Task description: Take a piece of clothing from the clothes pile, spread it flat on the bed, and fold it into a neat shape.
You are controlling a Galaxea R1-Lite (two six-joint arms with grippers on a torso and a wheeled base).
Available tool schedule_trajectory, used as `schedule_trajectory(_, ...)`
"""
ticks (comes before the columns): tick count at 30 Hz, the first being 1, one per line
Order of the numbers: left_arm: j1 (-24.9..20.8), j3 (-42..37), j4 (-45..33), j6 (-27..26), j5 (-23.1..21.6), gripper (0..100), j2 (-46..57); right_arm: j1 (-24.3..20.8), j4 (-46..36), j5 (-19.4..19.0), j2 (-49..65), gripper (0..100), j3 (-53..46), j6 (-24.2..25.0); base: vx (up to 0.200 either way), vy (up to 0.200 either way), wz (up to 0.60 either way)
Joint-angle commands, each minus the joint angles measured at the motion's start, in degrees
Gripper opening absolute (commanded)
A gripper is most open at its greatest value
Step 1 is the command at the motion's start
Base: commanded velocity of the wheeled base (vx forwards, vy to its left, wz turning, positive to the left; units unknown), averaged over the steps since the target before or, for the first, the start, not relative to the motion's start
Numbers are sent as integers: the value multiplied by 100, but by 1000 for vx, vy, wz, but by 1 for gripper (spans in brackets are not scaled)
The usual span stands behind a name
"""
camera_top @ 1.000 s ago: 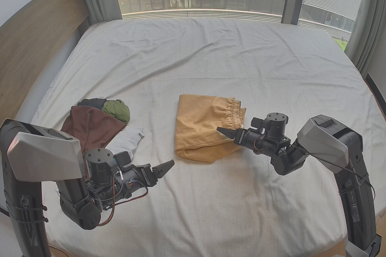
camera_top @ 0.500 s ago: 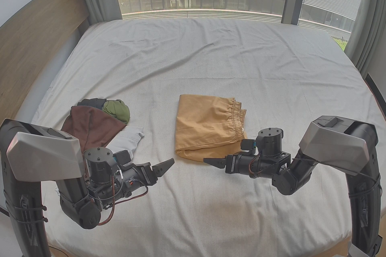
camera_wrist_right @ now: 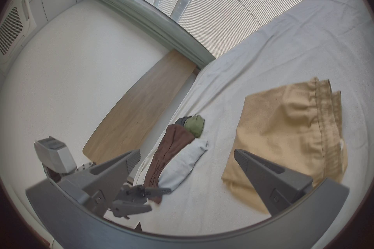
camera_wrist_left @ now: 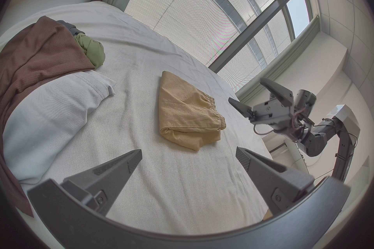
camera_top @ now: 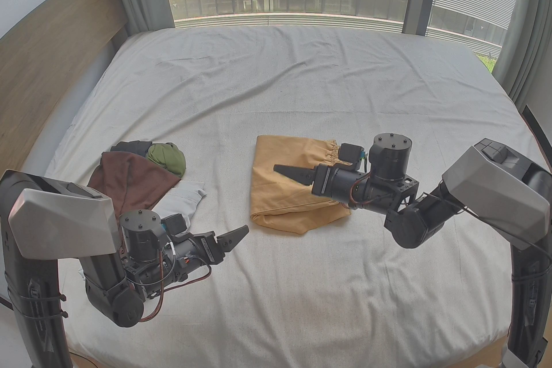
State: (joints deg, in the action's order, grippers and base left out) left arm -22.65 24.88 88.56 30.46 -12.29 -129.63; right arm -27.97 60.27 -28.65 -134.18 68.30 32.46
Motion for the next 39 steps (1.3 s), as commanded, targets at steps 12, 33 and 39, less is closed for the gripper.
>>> schedule_trajectory(12, 24, -10, 3, 12, -2, 100, -36, 547, -402, 61, -1550, 100, 1282, 50, 0, 0, 0)
schedule_trajectory(33, 41, -18, 12, 12, -19, 100, 26, 643, 160, 325, -1400, 100, 438, -126, 0, 0, 0)
schedule_trajectory(39, 24, -159, 3, 109, -46, 100, 887, 555, 530, 325, -20, 100, -617, -117, 0, 0, 0)
